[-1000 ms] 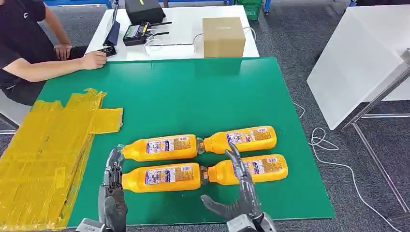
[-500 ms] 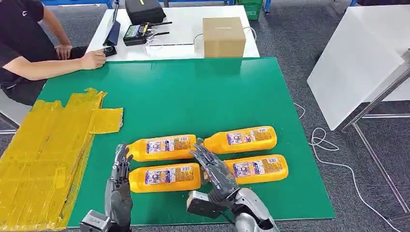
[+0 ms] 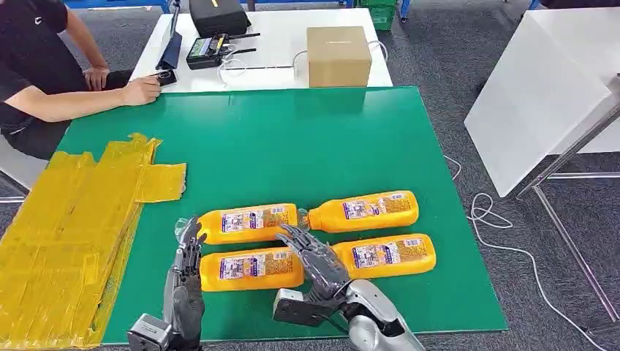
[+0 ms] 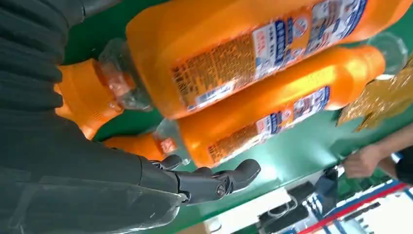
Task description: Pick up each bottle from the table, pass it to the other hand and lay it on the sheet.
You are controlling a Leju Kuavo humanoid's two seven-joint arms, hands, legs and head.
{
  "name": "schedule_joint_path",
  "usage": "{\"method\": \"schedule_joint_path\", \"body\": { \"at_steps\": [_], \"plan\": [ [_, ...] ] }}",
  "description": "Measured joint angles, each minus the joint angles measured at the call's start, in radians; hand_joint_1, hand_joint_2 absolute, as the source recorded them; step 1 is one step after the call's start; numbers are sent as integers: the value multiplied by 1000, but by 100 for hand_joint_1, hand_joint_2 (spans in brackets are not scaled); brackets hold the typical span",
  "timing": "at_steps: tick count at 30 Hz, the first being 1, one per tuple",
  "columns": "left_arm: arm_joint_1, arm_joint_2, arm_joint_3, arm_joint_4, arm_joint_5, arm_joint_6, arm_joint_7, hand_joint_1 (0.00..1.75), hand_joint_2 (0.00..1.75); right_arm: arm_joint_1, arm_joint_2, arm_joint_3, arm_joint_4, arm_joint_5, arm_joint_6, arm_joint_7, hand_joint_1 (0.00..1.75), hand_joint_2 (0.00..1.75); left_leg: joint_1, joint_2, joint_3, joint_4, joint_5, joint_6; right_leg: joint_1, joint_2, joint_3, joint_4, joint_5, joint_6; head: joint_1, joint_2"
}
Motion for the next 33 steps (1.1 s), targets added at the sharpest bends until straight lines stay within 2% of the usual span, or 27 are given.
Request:
{"method": "schedule_joint_path", "body": {
  "at_steps": [9,19,22,24,32,33],
  "plan": [
    [-1,0,8,2,-1,-23,0,0,0,-72,5,93,36,-17,52,51,0,175,0,0,0,0,0,0,0,0,0,0,0,0,0,0],
    [-1,0,8,2,-3,-24,0,0,0,-81,7,102,45,-20,53,56,0,175,0,0,0,0,0,0,0,0,0,0,0,0,0,0],
    [-4,0,8,6,-5,-26,1,0,0,-123,14,139,91,-28,64,83,0,175,0,0,0,0,0,0,0,0,0,0,0,0,0,0],
    [-11,0,8,9,-4,-34,8,0,0,-203,27,198,197,-32,86,132,0,175,0,0,0,0,0,0,0,0,0,0,0,0,0,0],
    [-26,0,7,17,5,-39,10,0,0,-284,58,260,322,-32,145,145,0,175,0,1,1,0,0,0,0,0,0,0,0,0,0,0],
    [-29,0,6,19,6,-41,10,0,0,-293,64,272,343,-32,158,145,103,175,0,1,1,0,0,0,0,0,0,0,0,0,0,0]
  ]
}}
